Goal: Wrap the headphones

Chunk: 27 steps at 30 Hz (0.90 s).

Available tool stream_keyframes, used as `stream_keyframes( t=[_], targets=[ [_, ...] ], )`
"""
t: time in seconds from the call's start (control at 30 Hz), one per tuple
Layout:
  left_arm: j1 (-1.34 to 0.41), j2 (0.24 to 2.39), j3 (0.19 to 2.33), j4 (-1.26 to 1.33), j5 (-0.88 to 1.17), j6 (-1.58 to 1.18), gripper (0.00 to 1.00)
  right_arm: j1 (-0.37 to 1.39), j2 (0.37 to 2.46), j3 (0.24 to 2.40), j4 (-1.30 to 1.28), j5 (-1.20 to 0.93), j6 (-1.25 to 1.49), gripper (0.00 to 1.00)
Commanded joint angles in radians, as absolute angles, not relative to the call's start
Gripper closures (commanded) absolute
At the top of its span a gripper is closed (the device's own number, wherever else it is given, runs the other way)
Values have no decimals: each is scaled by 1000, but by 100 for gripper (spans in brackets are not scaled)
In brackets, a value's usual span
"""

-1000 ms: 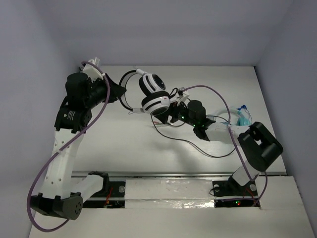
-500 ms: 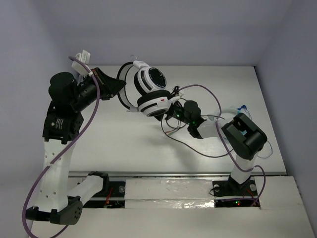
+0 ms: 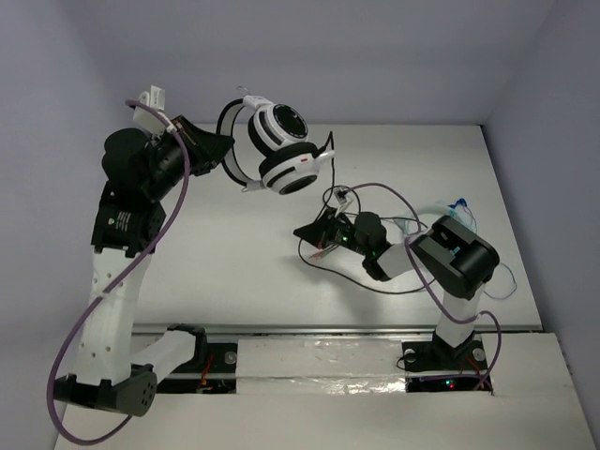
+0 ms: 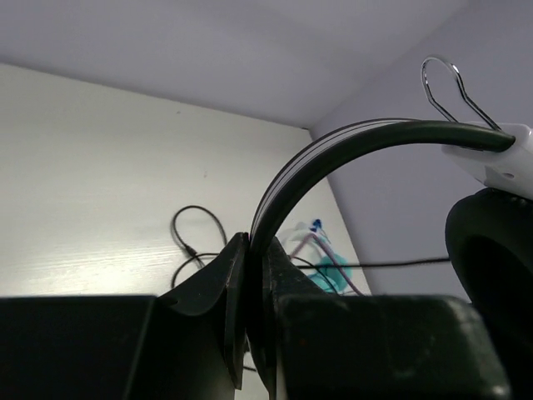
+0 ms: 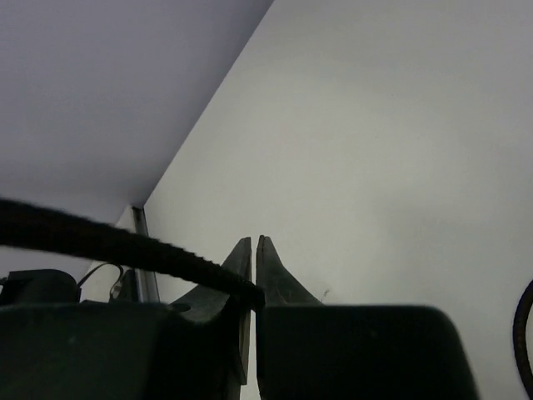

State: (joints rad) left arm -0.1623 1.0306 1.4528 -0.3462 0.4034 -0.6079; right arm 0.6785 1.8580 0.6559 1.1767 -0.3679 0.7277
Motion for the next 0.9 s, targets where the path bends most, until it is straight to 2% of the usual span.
stream_keyframes(
  t=[0.0, 0.13, 0.23, 0.37, 0.5, 0.67, 0.73, 0.87],
  targets=[
    [-156, 1089, 1401, -207, 299, -661, 100, 709, 1830, 614, 1250, -379, 790, 100],
    [-147, 1085, 1326, -164, 200, -650, 100, 730, 1709, 545, 1113, -289, 790, 100],
    [-137, 1062, 1284, -158, 179, -634, 100, 739, 1557, 537, 869, -140, 755, 100],
    [-137, 1039, 1250, -201, 321, -586, 100, 739, 1399, 610, 501, 175, 695, 100],
    [-137, 990, 1165, -235, 504, -587, 100, 739, 1368, 754, 330, 346, 539, 100],
    [-137, 951, 1005, -66, 728, -739, 100, 729, 1515, 955, 299, 287, 420, 100],
    [-137, 942, 939, 77, 738, -872, 100, 729, 1586, 1012, 304, 227, 434, 100],
    [-137, 922, 853, 299, 639, -1069, 100, 778, 1617, 974, 396, 147, 494, 100]
  ],
)
